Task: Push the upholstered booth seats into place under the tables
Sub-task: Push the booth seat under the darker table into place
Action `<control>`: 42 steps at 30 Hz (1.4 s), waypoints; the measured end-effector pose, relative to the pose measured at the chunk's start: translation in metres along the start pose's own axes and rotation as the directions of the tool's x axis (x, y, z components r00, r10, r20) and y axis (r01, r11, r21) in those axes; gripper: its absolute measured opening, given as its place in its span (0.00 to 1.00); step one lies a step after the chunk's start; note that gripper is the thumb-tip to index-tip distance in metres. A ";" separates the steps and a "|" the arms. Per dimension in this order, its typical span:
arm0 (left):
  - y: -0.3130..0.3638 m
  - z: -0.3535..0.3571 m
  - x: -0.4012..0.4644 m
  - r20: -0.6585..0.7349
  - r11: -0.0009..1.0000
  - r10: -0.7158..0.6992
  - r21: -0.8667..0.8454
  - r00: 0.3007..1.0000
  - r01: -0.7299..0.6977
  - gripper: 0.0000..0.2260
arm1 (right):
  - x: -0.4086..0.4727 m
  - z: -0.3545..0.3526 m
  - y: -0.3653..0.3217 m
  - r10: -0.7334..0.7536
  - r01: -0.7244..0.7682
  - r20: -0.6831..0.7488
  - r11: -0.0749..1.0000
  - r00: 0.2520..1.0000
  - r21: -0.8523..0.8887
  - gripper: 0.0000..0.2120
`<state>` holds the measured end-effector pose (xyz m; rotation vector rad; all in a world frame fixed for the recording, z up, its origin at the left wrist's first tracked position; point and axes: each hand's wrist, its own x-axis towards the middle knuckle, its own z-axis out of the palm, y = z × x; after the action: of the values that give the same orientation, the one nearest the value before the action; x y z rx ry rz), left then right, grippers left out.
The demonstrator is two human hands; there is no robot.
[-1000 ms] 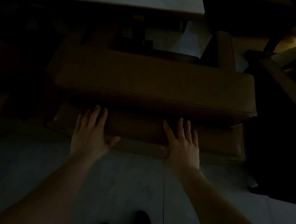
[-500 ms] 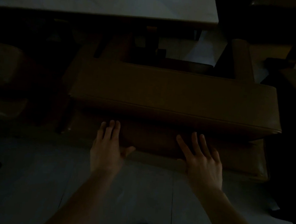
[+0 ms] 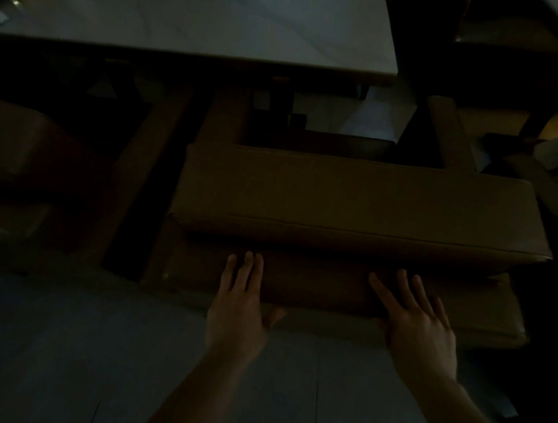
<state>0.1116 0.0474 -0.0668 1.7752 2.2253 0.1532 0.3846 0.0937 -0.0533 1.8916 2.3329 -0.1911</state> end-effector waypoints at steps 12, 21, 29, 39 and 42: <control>0.029 -0.084 -0.037 0.112 0.980 0.199 -0.005 0.974 -0.200 0.38 | -0.076 -0.074 -0.010 0.190 -0.217 0.211 0.970 0.959 0.111 0.40; 0.057 -0.162 -0.093 0.163 0.950 0.312 -0.043 0.936 -0.309 0.37 | -0.172 -0.165 -0.011 0.249 -0.267 0.133 0.953 0.959 0.142 0.37; 0.117 -0.205 -0.142 0.160 0.904 0.417 0.031 0.895 -0.427 0.39 | -0.235 -0.215 0.011 0.334 -0.341 0.070 0.920 0.940 0.192 0.39; 0.283 -0.201 -0.212 0.158 0.848 0.523 -0.001 0.838 -0.530 0.42 | -0.327 -0.240 0.144 0.403 -0.400 0.049 0.876 0.914 0.269 0.44; 0.351 -0.185 -0.246 0.168 0.831 0.545 0.023 0.822 -0.556 0.43 | -0.368 -0.236 0.211 0.440 -0.437 0.054 0.856 0.896 0.275 0.46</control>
<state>0.4354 -0.0897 0.2397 2.3410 1.5693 0.0491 0.6613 -0.1745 0.2428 2.5057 1.8839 -0.4817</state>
